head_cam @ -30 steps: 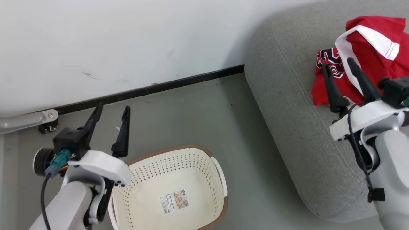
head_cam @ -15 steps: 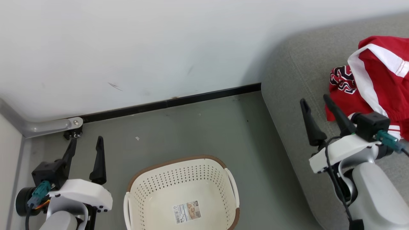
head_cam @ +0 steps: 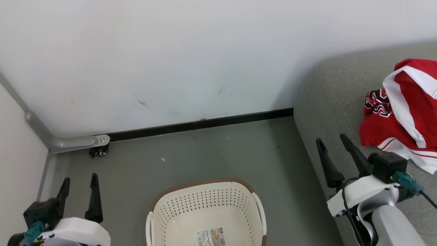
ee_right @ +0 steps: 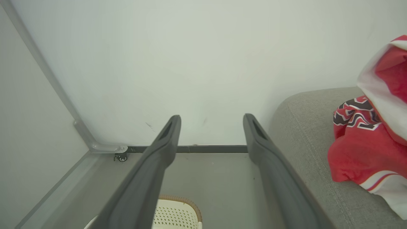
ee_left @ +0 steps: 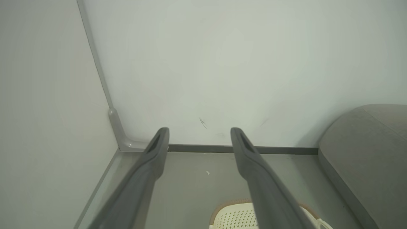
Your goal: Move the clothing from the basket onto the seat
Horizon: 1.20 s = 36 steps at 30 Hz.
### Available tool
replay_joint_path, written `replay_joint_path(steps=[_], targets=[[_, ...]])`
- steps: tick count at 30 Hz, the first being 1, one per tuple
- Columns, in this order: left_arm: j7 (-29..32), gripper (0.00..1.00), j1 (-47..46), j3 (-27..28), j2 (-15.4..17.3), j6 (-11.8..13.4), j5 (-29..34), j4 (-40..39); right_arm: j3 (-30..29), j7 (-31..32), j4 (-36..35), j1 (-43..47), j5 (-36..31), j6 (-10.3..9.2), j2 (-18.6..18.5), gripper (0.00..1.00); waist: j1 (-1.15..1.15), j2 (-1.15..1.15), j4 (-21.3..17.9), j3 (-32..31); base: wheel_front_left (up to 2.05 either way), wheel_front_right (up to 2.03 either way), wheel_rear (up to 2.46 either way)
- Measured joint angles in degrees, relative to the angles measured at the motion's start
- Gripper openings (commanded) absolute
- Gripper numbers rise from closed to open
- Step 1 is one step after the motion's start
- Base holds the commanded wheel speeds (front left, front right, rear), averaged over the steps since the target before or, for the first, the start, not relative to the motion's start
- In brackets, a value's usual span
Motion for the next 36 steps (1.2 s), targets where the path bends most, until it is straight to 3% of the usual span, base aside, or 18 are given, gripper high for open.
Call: replay_joint_path(steps=[19,36], targets=[[-0.75,1.0,5.84,0.96,0.51,-0.02,-0.11,-2.25,-3.11,0.0,-3.58,9.82,-2.12,0.0,1.25,1.0,0.0,0.0,3.62,-3.99,0.0,0.0,0.0],[-0.91,1.0,7.87,1.22,0.8,-0.03,0.21,-4.42,-3.35,0.0,-6.6,12.8,-2.08,0.0,1.58,1.0,0.0,0.0,4.47,-4.7,0.0,0.0,0.0]])
